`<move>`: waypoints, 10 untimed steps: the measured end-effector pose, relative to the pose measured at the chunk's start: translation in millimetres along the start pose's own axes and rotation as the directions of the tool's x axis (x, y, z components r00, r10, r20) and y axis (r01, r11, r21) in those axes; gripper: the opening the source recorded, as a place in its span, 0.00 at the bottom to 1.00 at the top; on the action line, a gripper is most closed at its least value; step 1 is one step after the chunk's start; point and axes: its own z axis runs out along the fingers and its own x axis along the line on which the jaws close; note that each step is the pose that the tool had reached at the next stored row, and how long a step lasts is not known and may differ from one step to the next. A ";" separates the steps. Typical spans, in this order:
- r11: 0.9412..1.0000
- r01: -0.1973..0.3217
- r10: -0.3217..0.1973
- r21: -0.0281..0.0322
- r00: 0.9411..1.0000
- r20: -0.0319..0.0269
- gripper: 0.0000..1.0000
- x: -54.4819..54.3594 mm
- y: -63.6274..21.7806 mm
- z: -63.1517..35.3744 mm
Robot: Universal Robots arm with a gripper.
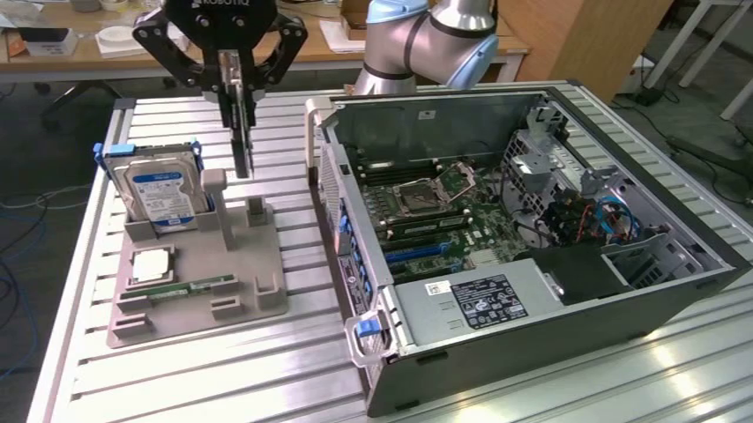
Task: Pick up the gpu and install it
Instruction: 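Pick up the gpu and move the gpu toward the slot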
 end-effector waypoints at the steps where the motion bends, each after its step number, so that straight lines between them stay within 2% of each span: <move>1: 1.000 0.000 0.000 0.000 1.000 0.000 0.26 -3.3 0.0 0.0; 10: 1.000 0.000 0.000 0.000 1.000 0.000 0.26 -28.2 0.2 0.1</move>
